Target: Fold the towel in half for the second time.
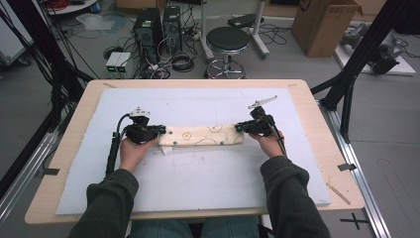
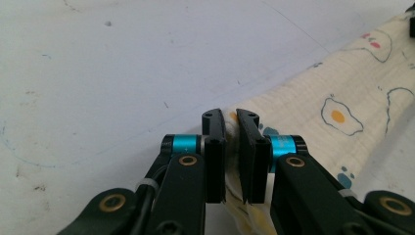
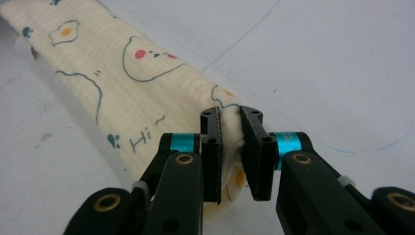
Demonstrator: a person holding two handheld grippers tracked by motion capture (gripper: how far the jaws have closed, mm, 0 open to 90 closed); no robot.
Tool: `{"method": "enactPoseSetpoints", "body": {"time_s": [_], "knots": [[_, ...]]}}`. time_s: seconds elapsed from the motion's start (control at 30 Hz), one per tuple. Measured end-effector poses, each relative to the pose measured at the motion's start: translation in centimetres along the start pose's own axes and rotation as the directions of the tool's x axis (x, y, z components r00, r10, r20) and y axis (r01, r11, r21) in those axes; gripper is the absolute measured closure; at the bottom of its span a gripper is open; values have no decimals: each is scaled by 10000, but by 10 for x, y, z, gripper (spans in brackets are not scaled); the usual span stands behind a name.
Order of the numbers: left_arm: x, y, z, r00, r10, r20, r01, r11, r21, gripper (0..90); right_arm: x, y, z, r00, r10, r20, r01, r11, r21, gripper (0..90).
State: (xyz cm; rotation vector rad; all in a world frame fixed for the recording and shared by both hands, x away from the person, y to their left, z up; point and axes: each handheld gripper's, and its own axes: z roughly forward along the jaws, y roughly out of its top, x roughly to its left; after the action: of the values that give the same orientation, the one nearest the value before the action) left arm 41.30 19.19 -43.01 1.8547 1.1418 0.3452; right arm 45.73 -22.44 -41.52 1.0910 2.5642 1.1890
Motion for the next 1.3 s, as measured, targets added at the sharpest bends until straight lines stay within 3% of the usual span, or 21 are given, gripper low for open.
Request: {"method": "enactPoseSetpoints", "body": {"time_s": [0.17, 0.27, 0.33, 0.47, 0.6, 0.7, 0.83, 0.9, 1.17, 1.3], "knots": [[5, -3, 10, 9998, -171, -140, 175, 9995, 266, 804, -5, -2, 10, 9998, 156, 121, -158, 9997, 164, 788], [6, -3, 10, 9997, -189, -149, 192, 9997, 148, 720, -8, -4, 14, 9995, 271, 160, -275, 9992, 286, 772], [7, -1, 6, 9997, -177, -187, 178, 9998, 33, 668, -8, -5, 14, 9991, 409, 140, -413, 9987, 294, 708], [9, 4, -7, 9994, -310, -172, 302, 9987, -415, 602, -9, -4, 2, 9986, 505, 143, -502, 9986, -157, 623], [2, 8, -17, 9999, -31, 113, 38, 9981, -621, 578, -4, -2, -13, 9992, 371, 125, -362, 9972, -656, 602], [-7, 9, -20, 9981, 454, 416, -431, 9976, -544, 653, 3, -1, -20, 9997, 259, -8, -259, 9963, -817, 605], [-17, 7, -20, 9912, 1017, 853, -998, 9947, -260, 783, 14, -2, -20, 9999, -130, -88, 123, 9969, -781, 685], [-21, 6, -18, 9889, 1085, 1011, -1081, 9941, -90, 823, 18, -4, -18, 9995, -285, -138, 276, 9976, -637, 722], [-25, -2, -9, 9814, 1608, 1052, -1708, 9808, 943, 839, 23, -11, -2, 9990, -417, -185, 418, 9991, 56, 738], [-23, -10, -6, 9844, 1525, 876, -1616, 9808, 1095, 838, 24, -11, 1, 9984, -568, -40, 569, 9979, 304, 731]]}}
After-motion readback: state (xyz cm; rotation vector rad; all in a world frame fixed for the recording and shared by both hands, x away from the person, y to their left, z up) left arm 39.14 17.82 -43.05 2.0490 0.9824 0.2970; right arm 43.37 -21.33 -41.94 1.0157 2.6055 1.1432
